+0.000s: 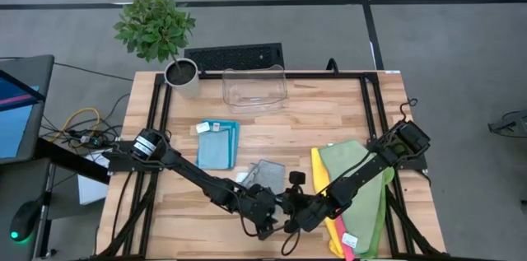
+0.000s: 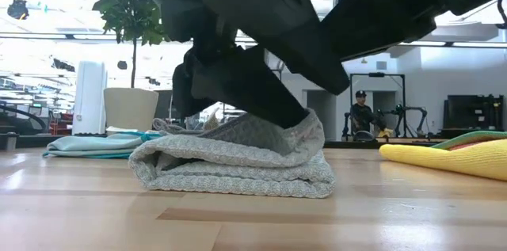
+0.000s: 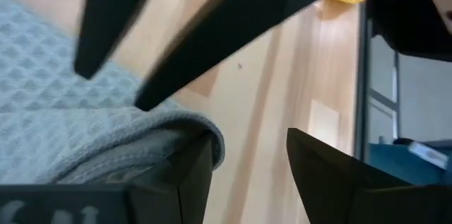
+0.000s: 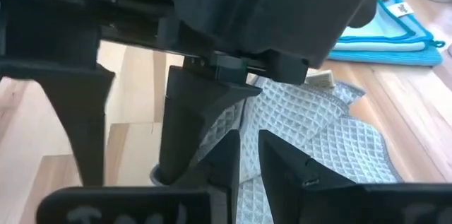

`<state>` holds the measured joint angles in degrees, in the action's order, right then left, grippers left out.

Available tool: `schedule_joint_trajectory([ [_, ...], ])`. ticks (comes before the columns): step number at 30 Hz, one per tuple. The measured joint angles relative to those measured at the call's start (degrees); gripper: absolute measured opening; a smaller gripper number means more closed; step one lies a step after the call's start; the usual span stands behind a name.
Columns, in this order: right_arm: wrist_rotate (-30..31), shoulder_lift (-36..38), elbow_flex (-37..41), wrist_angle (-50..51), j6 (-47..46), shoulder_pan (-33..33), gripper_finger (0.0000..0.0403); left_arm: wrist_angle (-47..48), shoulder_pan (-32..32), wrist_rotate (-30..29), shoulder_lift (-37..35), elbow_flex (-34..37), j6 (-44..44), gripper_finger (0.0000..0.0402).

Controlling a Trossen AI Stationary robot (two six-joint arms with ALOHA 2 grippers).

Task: Fold microfiber towels
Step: Fold the gray microfiber cloth

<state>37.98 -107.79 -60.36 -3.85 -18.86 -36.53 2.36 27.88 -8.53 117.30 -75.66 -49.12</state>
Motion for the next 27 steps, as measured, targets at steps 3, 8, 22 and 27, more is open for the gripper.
schedule_joint_trajectory([
  [3,-0.2,0.0,0.0,-0.4,1.0,0.0,0.0079,-1.9,0.1,0.8,0.0,0.0,0.0,0.0173],
  [8,-0.4,0.0,0.0,-1.1,1.4,0.0,0.0079,-5.7,0.0,2.5,0.0,-0.4,0.0,0.0174],
  [22,-0.5,-0.1,0.0,-0.9,1.4,-0.3,0.0079,3.2,-0.1,-1.0,0.0,-3.4,2.4,0.0174],
  [27,-0.6,-0.1,0.0,-1.1,1.4,-1.7,0.0079,3.3,-1.0,-3.1,0.0,-2.8,3.9,0.0174],
])
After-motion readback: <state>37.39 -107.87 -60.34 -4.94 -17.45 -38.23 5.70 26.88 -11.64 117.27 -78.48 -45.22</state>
